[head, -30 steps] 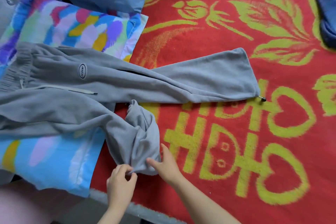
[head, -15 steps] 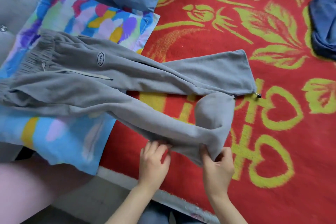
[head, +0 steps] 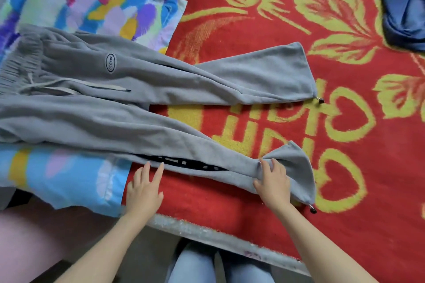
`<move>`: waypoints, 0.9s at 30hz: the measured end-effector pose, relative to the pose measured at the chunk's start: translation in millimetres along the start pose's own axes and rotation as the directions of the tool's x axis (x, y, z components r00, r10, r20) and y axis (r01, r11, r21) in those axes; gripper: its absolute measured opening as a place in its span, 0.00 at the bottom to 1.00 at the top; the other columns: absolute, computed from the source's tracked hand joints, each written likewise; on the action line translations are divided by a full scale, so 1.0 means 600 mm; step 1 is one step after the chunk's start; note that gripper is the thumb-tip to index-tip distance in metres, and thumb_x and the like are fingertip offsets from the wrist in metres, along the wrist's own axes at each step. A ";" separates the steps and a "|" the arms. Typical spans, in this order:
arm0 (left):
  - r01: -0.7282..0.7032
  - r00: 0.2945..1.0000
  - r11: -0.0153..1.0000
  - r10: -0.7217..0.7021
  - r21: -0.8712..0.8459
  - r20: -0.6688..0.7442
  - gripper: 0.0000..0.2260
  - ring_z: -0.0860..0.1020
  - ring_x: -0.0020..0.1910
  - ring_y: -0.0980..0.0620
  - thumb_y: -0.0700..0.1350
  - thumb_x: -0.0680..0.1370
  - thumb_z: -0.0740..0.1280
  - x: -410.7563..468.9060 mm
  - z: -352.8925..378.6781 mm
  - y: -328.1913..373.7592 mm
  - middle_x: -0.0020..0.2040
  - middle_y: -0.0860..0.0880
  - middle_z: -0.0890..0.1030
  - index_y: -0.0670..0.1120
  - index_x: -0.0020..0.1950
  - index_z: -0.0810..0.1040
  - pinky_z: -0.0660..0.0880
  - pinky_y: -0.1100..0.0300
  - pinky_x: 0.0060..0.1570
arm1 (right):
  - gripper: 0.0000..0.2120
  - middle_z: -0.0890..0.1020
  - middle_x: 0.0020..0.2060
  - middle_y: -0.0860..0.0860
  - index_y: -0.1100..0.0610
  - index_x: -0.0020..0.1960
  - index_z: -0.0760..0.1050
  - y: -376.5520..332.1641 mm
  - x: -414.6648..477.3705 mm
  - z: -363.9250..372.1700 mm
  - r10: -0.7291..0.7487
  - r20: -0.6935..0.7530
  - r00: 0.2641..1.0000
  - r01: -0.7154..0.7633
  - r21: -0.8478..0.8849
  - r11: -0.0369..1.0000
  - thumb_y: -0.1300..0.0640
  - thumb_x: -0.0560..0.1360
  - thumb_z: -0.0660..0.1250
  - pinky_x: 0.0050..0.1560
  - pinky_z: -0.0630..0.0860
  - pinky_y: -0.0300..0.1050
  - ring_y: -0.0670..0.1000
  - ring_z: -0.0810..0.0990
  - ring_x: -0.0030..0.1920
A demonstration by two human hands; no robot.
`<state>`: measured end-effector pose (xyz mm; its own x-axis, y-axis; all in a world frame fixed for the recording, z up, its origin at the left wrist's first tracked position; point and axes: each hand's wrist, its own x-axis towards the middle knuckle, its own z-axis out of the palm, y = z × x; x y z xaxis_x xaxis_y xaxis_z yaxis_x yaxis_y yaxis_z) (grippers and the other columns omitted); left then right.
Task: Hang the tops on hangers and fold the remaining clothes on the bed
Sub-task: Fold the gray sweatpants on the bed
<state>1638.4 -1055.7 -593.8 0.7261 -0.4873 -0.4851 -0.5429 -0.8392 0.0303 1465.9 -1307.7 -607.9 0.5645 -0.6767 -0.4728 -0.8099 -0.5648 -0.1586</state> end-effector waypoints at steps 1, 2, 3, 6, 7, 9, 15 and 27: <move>-0.082 0.996 0.995 0.081 0.051 0.027 0.43 0.73 0.62 0.36 0.47 0.57 0.81 0.010 0.007 0.000 0.67 0.36 0.71 0.47 0.70 0.71 0.75 0.42 0.49 | 0.29 0.67 0.65 0.54 0.52 0.72 0.61 0.013 0.003 0.007 -0.001 0.046 0.999 0.005 -0.076 0.997 0.57 0.72 0.64 0.56 0.70 0.50 0.55 0.65 0.66; -0.142 0.989 0.983 0.137 0.114 0.051 0.45 0.78 0.56 0.36 0.46 0.48 0.83 0.019 0.014 0.002 0.62 0.35 0.76 0.45 0.65 0.76 0.77 0.43 0.43 | 0.32 0.66 0.67 0.54 0.51 0.73 0.58 0.027 0.002 0.014 -0.002 0.090 0.996 0.014 -0.132 0.991 0.57 0.72 0.64 0.55 0.70 0.49 0.55 0.66 0.65; -0.186 0.982 0.970 0.181 0.157 0.048 0.45 0.79 0.53 0.36 0.46 0.44 0.83 0.027 0.021 0.006 0.59 0.36 0.78 0.45 0.61 0.79 0.78 0.44 0.40 | 0.34 0.66 0.67 0.55 0.50 0.74 0.57 0.042 -0.001 0.023 -0.014 0.115 0.993 0.034 -0.175 0.984 0.58 0.71 0.65 0.52 0.70 0.49 0.56 0.69 0.62; -0.295 0.955 0.938 0.283 0.183 0.093 0.44 0.81 0.51 0.41 0.47 0.42 0.84 0.054 0.032 0.046 0.53 0.40 0.81 0.46 0.59 0.81 0.78 0.44 0.43 | 0.35 0.77 0.48 0.58 0.55 0.67 0.70 0.078 -0.015 0.041 -0.085 0.070 0.994 0.098 -0.208 0.973 0.67 0.61 0.72 0.31 0.65 0.45 0.59 0.77 0.37; -0.318 0.948 0.932 0.310 0.173 0.077 0.42 0.81 0.49 0.42 0.46 0.43 0.84 0.063 0.035 0.058 0.48 0.41 0.82 0.45 0.58 0.81 0.77 0.43 0.43 | 0.31 0.76 0.39 0.57 0.59 0.60 0.74 0.087 -0.018 0.043 -0.114 -0.002 0.994 0.111 -0.183 0.977 0.69 0.58 0.73 0.27 0.62 0.44 0.59 0.75 0.30; -0.354 0.934 0.915 0.357 0.193 0.023 0.33 0.80 0.39 0.43 0.42 0.46 0.83 0.078 0.035 0.075 0.36 0.44 0.81 0.44 0.51 0.83 0.77 0.44 0.42 | 0.18 0.72 0.29 0.55 0.60 0.46 0.74 0.099 -0.025 0.035 -0.232 -0.178 0.956 0.203 -0.165 0.965 0.69 0.58 0.71 0.24 0.59 0.43 0.58 0.72 0.25; -0.504 0.846 0.822 0.532 0.264 -0.042 0.10 0.74 0.25 0.46 0.36 0.55 0.75 0.078 0.056 0.054 0.23 0.48 0.73 0.46 0.26 0.75 0.72 0.54 0.32 | 0.13 0.71 0.26 0.49 0.54 0.35 0.69 0.155 -0.067 0.064 -0.446 -0.042 0.894 0.413 -0.308 0.857 0.47 0.68 0.70 0.23 0.60 0.42 0.53 0.73 0.24; -0.442 0.833 0.897 0.420 0.022 -0.360 0.15 0.72 0.56 0.44 0.41 0.71 0.63 0.169 -0.026 0.107 0.56 0.39 0.79 0.43 0.56 0.80 0.76 0.46 0.43 | 0.41 0.62 0.73 0.58 0.61 0.76 0.52 0.129 0.038 -0.019 0.482 0.200 0.853 -0.501 0.574 0.648 0.52 0.72 0.71 0.70 0.60 0.53 0.57 0.60 0.72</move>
<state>1683.7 -1162.6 -627.3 0.5290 -0.8451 -0.0770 -0.8172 -0.5318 0.2221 1417.7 -1372.3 -621.4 0.0590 -0.7553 -0.6528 -0.8993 0.2436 -0.3632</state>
